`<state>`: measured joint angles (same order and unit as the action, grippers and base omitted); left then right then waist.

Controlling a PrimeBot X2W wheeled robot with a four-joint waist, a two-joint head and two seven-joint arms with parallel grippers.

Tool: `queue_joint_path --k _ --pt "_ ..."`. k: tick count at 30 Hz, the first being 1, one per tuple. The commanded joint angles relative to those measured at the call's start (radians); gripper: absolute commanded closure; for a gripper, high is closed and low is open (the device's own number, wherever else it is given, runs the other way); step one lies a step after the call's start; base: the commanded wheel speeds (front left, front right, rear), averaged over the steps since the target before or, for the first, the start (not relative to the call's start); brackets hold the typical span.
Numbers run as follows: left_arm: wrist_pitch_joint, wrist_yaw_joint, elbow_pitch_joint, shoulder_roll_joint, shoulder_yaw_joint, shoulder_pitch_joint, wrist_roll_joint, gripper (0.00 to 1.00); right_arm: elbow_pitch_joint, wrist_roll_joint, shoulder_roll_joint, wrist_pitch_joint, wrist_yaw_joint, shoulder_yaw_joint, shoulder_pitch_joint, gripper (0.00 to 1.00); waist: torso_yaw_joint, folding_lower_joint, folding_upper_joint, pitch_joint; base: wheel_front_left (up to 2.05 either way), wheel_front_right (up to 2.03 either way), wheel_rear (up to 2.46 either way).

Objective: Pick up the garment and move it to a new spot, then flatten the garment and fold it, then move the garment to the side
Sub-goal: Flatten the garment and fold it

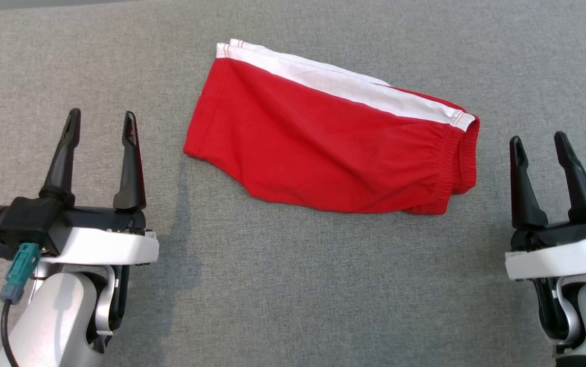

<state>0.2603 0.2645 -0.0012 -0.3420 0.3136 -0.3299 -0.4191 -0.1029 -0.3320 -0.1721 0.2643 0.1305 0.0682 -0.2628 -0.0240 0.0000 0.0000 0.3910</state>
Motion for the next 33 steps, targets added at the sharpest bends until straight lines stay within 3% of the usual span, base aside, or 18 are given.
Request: queue_joint_path --k 1,14,22,28,33 --pt "0.004 -0.005 0.006 -0.004 0.002 0.011 0.006 0.0 -0.004 0.004 0.001 0.002 0.0 -0.011 0.012 0.0 0.002 0.0 0.0 -0.005 0.0 0.0 0.0" --pt "-0.003 -0.034 0.062 -0.009 0.024 -0.031 0.018 0.0 -0.002 0.008 0.019 0.002 0.0 -0.022 0.032 0.0 -0.011 0.0 0.0 -0.016 0.0 0.0 0.0" --pt "-0.08 -0.12 0.151 -0.004 0.082 -0.18 0.008 0.0 0.002 -0.002 0.025 0.001 0.0 -0.015 0.013 0.0 -0.036 0.0 0.0 0.013 0.0 0.0 0.0" --pt "-0.197 -0.222 0.33 0.017 0.117 -0.31 -0.053 0.0 -0.013 -0.01 0.038 0.001 0.0 0.006 0.001 0.0 -0.081 0.0 0.0 0.035 0.0 0.0 0.0" --pt "-0.29 -0.269 0.467 0.024 0.115 -0.355 -0.115 0.0 -0.03 -0.022 0.048 0.001 0.0 0.021 -0.004 0.0 -0.108 0.0 0.0 0.045 0.0 0.0 0.0"
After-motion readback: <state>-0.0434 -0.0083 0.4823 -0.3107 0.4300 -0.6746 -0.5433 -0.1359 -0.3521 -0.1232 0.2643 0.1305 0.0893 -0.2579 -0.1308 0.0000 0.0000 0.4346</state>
